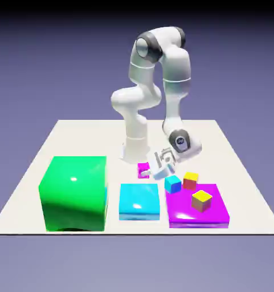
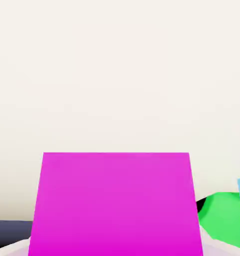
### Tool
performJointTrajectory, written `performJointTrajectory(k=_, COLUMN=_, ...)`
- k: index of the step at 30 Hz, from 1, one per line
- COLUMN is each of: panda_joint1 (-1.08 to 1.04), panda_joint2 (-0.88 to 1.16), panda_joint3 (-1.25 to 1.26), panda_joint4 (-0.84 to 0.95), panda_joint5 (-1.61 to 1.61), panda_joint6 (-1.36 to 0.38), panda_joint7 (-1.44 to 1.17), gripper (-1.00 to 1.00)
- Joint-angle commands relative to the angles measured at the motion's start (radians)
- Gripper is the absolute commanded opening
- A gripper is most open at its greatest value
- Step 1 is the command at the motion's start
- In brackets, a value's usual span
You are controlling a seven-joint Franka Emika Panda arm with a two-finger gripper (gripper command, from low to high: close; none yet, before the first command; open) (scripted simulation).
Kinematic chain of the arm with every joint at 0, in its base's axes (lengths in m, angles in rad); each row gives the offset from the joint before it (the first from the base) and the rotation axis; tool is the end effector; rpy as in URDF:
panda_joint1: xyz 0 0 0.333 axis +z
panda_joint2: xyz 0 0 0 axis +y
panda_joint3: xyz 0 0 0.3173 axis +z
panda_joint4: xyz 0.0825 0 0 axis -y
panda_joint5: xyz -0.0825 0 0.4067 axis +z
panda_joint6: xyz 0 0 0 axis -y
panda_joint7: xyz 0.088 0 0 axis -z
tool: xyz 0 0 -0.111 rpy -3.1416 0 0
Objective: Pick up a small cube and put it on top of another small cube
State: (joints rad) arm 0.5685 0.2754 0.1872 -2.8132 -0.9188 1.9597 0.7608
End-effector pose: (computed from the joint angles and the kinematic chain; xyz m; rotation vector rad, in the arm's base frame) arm 0.2014 0.1288 0.0872 1.8591 0.8929 -0.4315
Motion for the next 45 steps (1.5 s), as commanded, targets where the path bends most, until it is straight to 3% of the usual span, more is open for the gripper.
performJointTrajectory(k=1, panda_joint1=0.036, panda_joint2=-0.013, panda_joint3=-0.024, panda_joint4=-0.002, panda_joint5=0.016, panda_joint6=0.008, panda_joint7=-0.010, gripper=-1.00)
performJointTrajectory(k=6, panda_joint1=0.122, panda_joint2=-0.022, panda_joint3=-0.058, panda_joint4=0.006, panda_joint5=0.076, panda_joint6=-0.001, panda_joint7=-0.062, gripper=-1.00)
performJointTrajectory(k=12, panda_joint1=0.147, panda_joint2=0.036, panda_joint3=0.160, panda_joint4=0.004, panda_joint5=0.042, panda_joint6=-0.146, panda_joint7=0.079, gripper=-1.00)
performJointTrajectory(k=22, panda_joint1=-0.061, panda_joint2=0.073, panda_joint3=0.522, panda_joint4=0.285, panda_joint5=-0.126, panda_joint6=-0.378, panda_joint7=0.103, gripper=-1.00)
performJointTrajectory(k=38, panda_joint1=-0.632, panda_joint2=0.229, panda_joint3=0.807, panda_joint4=0.618, panda_joint5=-0.527, panda_joint6=-0.405, panda_joint7=-0.525, gripper=-1.00)
performJointTrajectory(k=43, panda_joint1=-0.659, panda_joint2=0.340, panda_joint3=0.736, panda_joint4=0.603, panda_joint5=-0.672, panda_joint6=-0.362, panda_joint7=-0.520, gripper=-1.00)
performJointTrajectory(k=44, panda_joint1=-0.659, panda_joint2=0.340, panda_joint3=0.736, panda_joint4=0.603, panda_joint5=-0.672, panda_joint6=-0.362, panda_joint7=-0.520, gripper=1.00)
performJointTrajectory(k=45, panda_joint1=-0.659, panda_joint2=0.340, panda_joint3=0.736, panda_joint4=0.603, panda_joint5=-0.672, panda_joint6=-0.362, panda_joint7=-0.520, gripper=1.00)
